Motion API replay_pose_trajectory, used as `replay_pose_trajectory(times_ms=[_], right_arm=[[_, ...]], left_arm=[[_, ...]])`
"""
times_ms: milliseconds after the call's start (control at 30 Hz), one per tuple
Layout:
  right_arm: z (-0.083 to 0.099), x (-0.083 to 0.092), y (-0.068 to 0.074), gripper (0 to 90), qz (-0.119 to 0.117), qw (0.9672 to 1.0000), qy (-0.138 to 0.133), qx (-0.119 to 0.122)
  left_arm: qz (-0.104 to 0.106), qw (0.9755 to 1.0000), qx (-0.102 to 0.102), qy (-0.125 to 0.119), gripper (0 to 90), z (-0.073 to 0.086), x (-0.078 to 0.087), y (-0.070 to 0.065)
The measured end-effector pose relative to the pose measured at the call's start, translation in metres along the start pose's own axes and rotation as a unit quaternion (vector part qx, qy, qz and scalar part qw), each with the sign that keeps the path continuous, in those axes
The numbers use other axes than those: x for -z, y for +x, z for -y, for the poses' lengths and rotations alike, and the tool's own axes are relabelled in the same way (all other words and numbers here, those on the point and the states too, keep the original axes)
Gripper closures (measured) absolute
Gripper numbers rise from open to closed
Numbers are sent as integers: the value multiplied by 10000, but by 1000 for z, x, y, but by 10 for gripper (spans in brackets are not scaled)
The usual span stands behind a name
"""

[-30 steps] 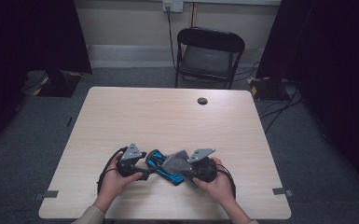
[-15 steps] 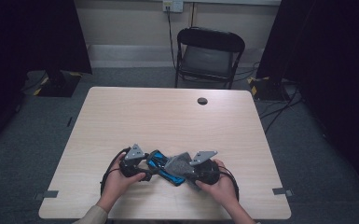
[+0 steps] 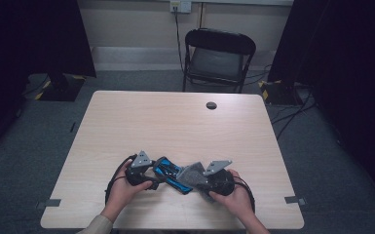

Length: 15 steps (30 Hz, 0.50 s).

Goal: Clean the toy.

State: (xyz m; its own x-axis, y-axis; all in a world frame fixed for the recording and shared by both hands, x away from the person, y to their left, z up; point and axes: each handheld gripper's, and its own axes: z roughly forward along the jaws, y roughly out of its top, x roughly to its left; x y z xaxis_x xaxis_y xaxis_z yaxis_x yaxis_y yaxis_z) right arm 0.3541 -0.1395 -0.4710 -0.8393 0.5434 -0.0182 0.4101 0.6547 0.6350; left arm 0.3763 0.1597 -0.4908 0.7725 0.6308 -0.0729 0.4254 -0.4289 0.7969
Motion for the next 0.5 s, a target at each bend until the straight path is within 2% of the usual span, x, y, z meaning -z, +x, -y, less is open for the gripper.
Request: replay_pose_trajectory(times_ms=[167,333,400,500], right_arm=[[0,3,-1,643,-2,10000,26,9],[-4,12,-6,642,-28,9993,-308,-196],[-6,14,-4,642,-24,9993,-343,-177],[-9,12,3,642,-159,9991,-387,-110]], left_arm=[[-4,10000,2,-1,220,0,0,0],[-2,10000,4,-1,220,0,0,0],[2,10000,0,4,220,0,0,0],[19,10000,52,-14,220,0,0,0]])
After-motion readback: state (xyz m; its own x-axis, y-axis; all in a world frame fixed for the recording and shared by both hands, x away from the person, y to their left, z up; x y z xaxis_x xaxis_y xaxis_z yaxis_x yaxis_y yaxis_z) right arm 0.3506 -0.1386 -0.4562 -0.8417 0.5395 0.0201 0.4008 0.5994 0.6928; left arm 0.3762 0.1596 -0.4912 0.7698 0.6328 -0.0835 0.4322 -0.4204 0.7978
